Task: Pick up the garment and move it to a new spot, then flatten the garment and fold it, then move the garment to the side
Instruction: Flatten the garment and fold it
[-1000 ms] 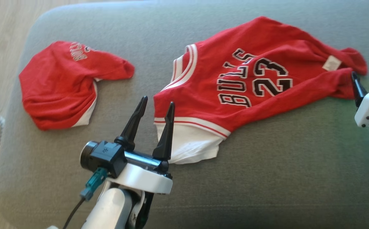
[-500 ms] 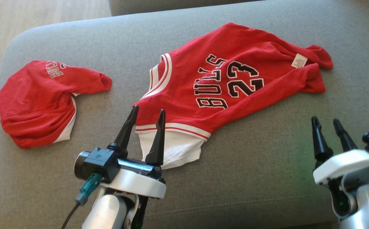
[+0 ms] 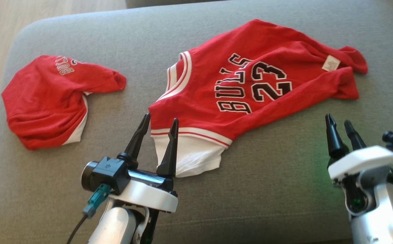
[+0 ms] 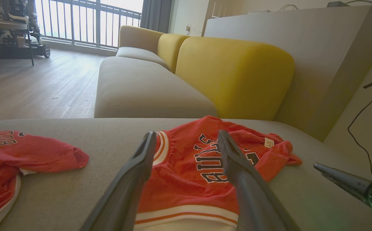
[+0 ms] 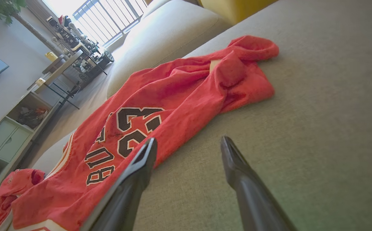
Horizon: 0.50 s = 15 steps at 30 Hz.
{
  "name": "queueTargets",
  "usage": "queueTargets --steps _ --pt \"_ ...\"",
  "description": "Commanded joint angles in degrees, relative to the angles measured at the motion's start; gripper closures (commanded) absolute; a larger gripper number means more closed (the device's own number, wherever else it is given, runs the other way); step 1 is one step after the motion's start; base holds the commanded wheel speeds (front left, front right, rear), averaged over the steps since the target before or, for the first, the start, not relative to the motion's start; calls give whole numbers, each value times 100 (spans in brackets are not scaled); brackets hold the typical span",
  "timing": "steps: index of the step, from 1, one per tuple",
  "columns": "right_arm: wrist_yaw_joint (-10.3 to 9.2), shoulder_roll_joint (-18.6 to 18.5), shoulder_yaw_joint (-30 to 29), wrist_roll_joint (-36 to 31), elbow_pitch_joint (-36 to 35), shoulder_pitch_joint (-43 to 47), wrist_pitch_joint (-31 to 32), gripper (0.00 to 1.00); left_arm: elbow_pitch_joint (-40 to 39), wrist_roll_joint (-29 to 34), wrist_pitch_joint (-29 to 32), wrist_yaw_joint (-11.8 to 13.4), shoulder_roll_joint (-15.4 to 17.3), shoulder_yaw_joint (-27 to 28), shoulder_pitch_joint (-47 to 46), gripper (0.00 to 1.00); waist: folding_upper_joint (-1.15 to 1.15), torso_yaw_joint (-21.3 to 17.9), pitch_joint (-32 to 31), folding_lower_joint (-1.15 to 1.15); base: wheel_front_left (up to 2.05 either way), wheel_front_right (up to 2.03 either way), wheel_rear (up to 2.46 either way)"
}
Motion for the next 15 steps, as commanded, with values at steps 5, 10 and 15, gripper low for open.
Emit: queueTargets --steps 5,10,15 --pt "-1 -11 26 223 521 -768 212 0 -163 88 -32 -35 31 160 -302 0 0 343 278 0 0 0 0" --pt "-1 -69 -259 443 1167 -1235 281 0 -171 99 -32 -42 31 155 -394 0 0 613 462 0 0 0 0" --pt "-1 -123 -346 479 1699 -1559 212 0 -192 82 -32 -12 31 168 -429 0 0 761 563 0 0 0 0"
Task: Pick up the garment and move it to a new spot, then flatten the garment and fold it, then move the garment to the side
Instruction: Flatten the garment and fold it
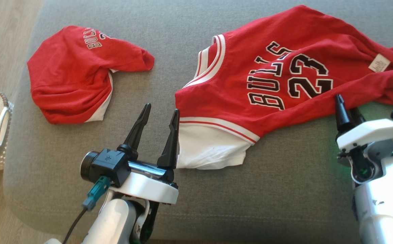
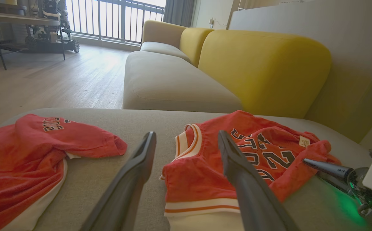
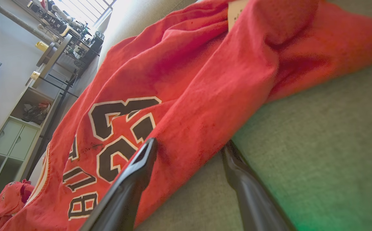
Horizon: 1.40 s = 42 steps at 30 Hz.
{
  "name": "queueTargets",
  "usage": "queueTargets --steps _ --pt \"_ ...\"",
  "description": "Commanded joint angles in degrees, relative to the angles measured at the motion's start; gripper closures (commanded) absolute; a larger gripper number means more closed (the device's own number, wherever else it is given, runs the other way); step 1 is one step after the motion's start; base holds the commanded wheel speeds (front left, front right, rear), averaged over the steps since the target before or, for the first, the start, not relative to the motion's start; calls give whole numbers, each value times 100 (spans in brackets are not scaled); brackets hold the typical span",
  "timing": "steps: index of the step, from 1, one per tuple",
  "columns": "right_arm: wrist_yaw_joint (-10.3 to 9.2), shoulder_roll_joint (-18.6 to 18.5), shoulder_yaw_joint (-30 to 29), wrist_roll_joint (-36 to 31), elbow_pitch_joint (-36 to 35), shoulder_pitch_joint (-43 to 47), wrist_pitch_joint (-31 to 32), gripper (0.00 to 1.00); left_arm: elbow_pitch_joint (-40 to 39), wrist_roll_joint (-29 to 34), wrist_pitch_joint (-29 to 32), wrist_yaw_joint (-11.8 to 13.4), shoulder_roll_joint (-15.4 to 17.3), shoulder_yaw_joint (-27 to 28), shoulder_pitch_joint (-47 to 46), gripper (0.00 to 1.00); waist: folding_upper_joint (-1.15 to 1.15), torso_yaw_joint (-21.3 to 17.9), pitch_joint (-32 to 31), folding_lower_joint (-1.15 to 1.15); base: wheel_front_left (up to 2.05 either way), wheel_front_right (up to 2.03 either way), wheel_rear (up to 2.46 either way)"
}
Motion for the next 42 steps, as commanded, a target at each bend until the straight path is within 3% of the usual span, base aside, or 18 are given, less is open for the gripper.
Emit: queueTargets --steps 1,6,8,9,19,27,28,31,32,42 --pt "-1 -41 143 29 14 -194 -67 0 -207 25 -31 12 32 171 -185 0 0 63 59 0 0 0 0" --pt "-1 -78 194 49 294 -347 -188 0 -204 41 -31 12 32 174 -208 0 0 83 82 0 0 0 0" --pt "-1 -101 238 69 411 -406 -229 96 -203 39 -31 22 32 172 -224 0 0 72 77 0 0 0 0" --pt "-1 -126 267 56 454 -424 -266 100 -201 38 -31 28 32 168 -231 0 0 60 69 0 0 0 0" --pt "-1 -233 609 -414 329 -117 -591 100 -154 39 -31 42 32 194 -106 0 0 -364 -265 0 0 0 0" --pt "-1 11 334 -1208 -466 641 -134 100 -191 -48 -31 83 32 193 23 0 0 -881 -503 0 0 0 0" --pt "-1 33 229 -1388 -572 723 -73 96 -199 -61 -31 91 32 185 25 0 0 -917 -501 0 0 0 0" --pt "-1 106 -198 -1911 -936 932 97 51 -217 -90 -31 109 32 150 4 0 0 -981 -475 0 0 0 0" --pt "-1 130 -338 -1997 -1054 991 193 3 -220 -96 -31 119 32 144 -3 0 0 -999 -468 0 0 0 0" --pt "-1 160 -1010 -2193 -1468 1431 749 0 -149 -102 -31 71 32 163 27 0 0 -1121 -500 0 0 0 0"
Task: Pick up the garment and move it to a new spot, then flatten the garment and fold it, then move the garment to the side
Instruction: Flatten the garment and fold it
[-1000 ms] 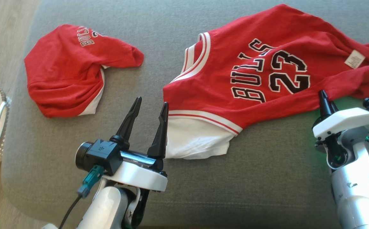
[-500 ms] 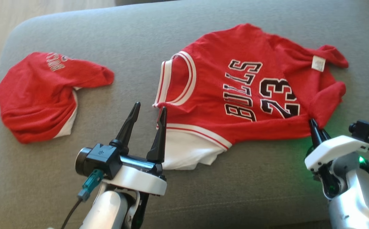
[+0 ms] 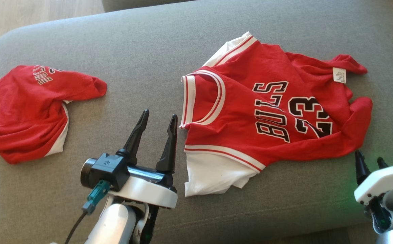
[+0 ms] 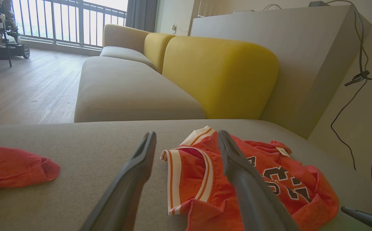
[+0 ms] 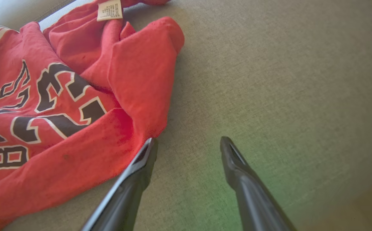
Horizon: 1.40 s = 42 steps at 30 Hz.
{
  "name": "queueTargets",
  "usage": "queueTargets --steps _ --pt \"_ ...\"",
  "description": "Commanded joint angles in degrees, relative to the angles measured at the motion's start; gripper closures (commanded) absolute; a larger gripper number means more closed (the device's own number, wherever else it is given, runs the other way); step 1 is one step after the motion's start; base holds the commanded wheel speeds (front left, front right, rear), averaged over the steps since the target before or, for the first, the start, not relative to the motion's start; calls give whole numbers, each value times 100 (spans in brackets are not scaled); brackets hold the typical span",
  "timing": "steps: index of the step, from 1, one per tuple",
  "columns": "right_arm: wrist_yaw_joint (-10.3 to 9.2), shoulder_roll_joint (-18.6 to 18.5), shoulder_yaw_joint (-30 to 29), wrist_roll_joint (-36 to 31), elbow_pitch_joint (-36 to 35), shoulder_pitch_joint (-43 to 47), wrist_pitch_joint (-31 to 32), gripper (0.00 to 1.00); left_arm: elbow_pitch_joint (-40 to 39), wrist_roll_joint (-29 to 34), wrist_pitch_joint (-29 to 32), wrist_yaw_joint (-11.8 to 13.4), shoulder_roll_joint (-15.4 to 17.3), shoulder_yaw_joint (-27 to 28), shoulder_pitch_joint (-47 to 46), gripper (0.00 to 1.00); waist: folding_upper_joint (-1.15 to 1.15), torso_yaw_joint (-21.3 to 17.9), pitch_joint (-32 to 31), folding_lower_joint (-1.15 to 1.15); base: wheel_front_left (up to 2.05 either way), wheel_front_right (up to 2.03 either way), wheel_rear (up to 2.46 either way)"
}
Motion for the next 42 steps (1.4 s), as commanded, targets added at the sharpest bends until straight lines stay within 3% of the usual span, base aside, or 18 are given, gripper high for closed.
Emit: queueTargets --steps 1,8,14,22,27,35,42 --pt "-1 -29 35 -30 -200 -60 40 0 -163 -3 -31 -34 31 174 -116 0 0 -18 -18 0 0 0 0" --pt "-1 -29 205 -49 -473 -181 -281 0 -155 6 -31 -61 31 171 -123 0 0 -44 -73 0 0 0 0" --pt "-1 -29 852 24 -918 -181 -645 0 -138 18 -31 -97 31 134 -92 0 0 21 -121 0 0 0 0" --pt "-1 -28 1520 -83 -919 -605 -362 0 -143 37 -31 -109 31 48 -94 0 0 311 -91 0 0 0 0" --pt "-1 -66 1467 -262 -464 -1303 -35 0 -195 27 -31 -91 31 -34 -204 0 0 641 146 0 0 0 0" --pt "-1 -714 860 -681 897 -2424 225 0 -224 -56 -31 -54 31 -126 -383 0 0 1248 583 0 0 0 0" --pt "-1 -1073 289 -1267 1881 -3023 201 0 -258 -100 -31 -22 31 -162 -478 0 0 1506 801 0 0 0 0"
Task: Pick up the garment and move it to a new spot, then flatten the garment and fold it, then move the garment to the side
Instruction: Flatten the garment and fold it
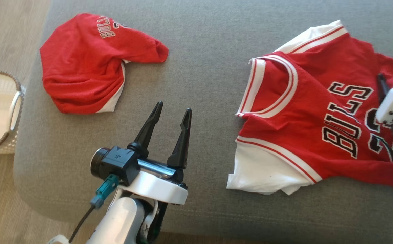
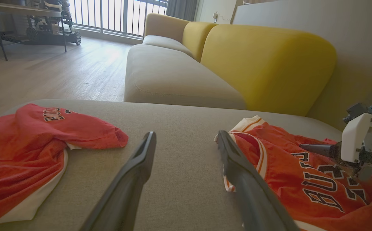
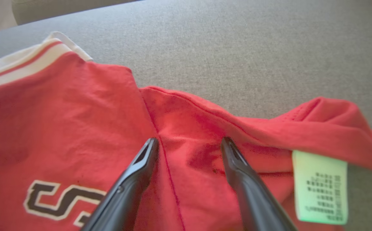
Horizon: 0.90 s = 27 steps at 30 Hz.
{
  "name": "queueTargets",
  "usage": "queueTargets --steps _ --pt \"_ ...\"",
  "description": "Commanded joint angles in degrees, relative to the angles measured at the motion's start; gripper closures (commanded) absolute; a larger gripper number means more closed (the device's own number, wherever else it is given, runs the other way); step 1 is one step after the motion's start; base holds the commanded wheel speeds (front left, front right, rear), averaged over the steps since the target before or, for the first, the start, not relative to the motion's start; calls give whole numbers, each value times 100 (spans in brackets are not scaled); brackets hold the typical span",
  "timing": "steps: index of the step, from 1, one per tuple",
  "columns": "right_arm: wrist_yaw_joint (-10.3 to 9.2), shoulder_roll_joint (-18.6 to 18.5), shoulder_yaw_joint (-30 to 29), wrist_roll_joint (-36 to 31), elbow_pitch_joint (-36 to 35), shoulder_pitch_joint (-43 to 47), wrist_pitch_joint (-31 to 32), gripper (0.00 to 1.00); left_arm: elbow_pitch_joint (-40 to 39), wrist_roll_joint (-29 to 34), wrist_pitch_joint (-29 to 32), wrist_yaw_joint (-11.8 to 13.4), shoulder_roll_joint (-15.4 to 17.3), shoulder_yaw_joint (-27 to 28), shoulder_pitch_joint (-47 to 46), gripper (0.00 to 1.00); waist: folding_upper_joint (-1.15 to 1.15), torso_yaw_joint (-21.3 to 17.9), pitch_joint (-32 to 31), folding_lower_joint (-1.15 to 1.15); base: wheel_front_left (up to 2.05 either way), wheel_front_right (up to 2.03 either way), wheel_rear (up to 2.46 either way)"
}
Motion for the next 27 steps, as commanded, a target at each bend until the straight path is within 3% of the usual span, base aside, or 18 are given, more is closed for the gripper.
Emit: queueTargets --steps 1,5,6,7,10,18,26,27 --pt "-1 -111 -99 -213 35 -266 -25 0 -231 -73 -31 27 32 150 -206 0 0 102 114 0 0 0 0" --pt "-1 -58 -299 -523 474 -468 55 0 -236 -85 -31 40 32 121 -239 0 0 129 164 0 0 0 0" --pt "-1 -47 -291 -567 574 -515 86 60 -236 -87 -31 45 32 107 -247 0 0 133 173 0 0 0 0" --pt "-1 -49 -279 -598 638 -566 63 100 -237 -90 -31 50 32 94 -256 0 0 138 181 0 0 0 0" --pt "-1 -66 -226 -645 700 -693 -88 100 -239 -97 -31 61 32 72 -273 0 0 146 192 0 0 0 0" --pt "-1 -117 428 -479 610 -1525 -1226 100 -230 -115 -31 54 32 37 -309 0 0 169 210 0 0 0 0" --pt "-1 -331 823 -563 690 -2380 -2190 100 -260 -217 -31 84 32 -40 -333 0 0 415 290 0 0 0 0" --pt "-1 -353 805 -642 803 -2419 -2193 56 -264 -233 -31 95 32 -41 -331 0 0 441 304 0 0 0 0"
